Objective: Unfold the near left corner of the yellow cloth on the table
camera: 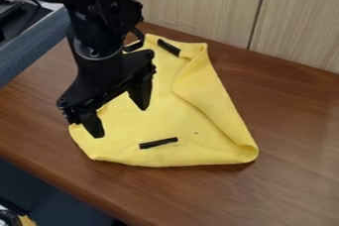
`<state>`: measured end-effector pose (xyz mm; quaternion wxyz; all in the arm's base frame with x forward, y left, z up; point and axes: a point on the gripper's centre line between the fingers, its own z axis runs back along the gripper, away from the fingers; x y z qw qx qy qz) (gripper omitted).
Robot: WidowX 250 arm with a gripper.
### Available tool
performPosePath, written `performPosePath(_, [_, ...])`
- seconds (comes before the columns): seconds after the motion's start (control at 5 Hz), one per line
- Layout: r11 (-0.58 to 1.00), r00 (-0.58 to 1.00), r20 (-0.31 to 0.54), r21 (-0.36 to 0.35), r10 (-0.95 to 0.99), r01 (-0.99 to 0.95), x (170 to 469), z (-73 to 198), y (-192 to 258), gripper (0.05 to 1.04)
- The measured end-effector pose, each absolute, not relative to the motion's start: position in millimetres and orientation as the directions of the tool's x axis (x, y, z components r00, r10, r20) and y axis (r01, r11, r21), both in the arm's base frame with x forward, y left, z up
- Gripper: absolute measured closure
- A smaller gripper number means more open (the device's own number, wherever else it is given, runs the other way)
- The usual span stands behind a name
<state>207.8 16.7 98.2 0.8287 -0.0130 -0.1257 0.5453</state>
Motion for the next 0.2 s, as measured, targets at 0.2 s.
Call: performPosePath(0.2, [0.405,0.374,0.195,-0.160,0.907,-0.900,208.1,98.3,16.7,0.084])
